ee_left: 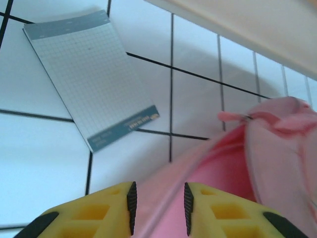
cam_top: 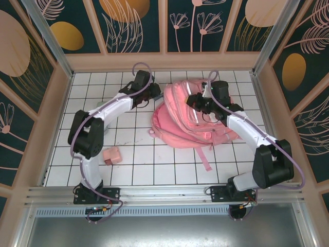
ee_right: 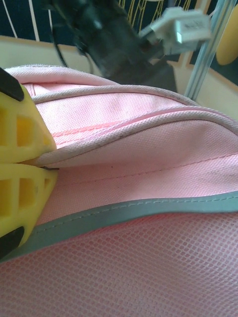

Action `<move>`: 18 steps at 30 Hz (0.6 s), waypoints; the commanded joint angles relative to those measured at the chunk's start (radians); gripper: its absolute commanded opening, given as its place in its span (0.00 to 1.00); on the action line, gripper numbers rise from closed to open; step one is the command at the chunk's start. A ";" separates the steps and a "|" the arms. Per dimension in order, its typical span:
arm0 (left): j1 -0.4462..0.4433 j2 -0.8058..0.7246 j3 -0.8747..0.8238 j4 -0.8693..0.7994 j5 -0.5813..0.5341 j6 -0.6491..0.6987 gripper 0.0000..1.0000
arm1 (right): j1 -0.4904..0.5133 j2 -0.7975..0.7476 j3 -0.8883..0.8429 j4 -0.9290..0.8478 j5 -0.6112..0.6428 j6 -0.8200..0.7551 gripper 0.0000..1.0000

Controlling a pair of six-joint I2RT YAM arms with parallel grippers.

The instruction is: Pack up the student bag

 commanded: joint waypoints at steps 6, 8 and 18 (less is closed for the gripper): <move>0.078 0.235 0.211 0.039 0.073 0.033 0.31 | 0.051 0.018 -0.002 -0.079 0.099 -0.060 0.06; 0.092 0.305 0.284 0.043 0.107 0.046 0.31 | 0.057 0.025 0.004 -0.083 0.111 -0.061 0.08; 0.158 0.558 0.516 0.021 0.186 0.020 0.32 | 0.102 0.040 0.067 -0.126 0.184 -0.076 0.43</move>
